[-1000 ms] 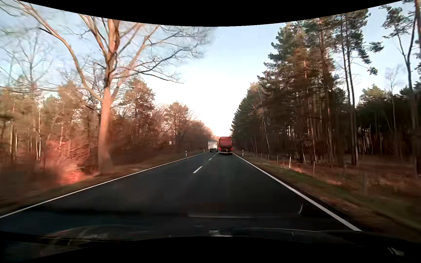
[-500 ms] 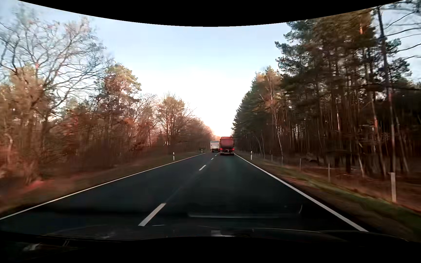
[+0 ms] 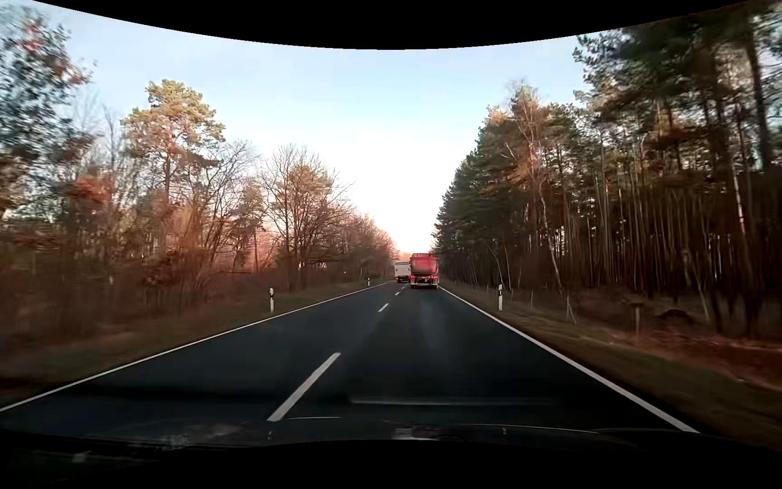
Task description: Follow the waypoints while adhering to traffic rules and regulations
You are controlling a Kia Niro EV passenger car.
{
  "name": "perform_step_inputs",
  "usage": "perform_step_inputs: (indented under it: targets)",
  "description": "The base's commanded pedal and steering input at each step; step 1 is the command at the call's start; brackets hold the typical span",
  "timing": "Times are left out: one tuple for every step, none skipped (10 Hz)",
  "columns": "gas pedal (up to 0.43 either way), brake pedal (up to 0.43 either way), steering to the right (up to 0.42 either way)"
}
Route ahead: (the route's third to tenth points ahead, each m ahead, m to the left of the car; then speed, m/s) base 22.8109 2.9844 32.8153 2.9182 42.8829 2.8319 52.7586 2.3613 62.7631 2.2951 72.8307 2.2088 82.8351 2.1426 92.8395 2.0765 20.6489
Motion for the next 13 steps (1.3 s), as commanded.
perform_step_inputs:
  targets:
    - [0.11, 0.0, 0.0]
    - [0.11, 0.0, 0.001]
    - [0.11, 0.0, 0.002]
    - [0.11, 0.0, 0.002]
    - [0.11, 0.0, 0.002]
    - [0.11, 0.0, 0.002]
    - [0.11, 0.0, 0.002]
    - [0.11, 0.0, 0.002]
    - [0.118, 0.0, 0.002]
    - [0.118, 0.0, 0.001]
    - [0.118, 0.0, 0.001]
    - [0.118, 0.0, 0.0]
    - [0.118, 0.0, 0.0]
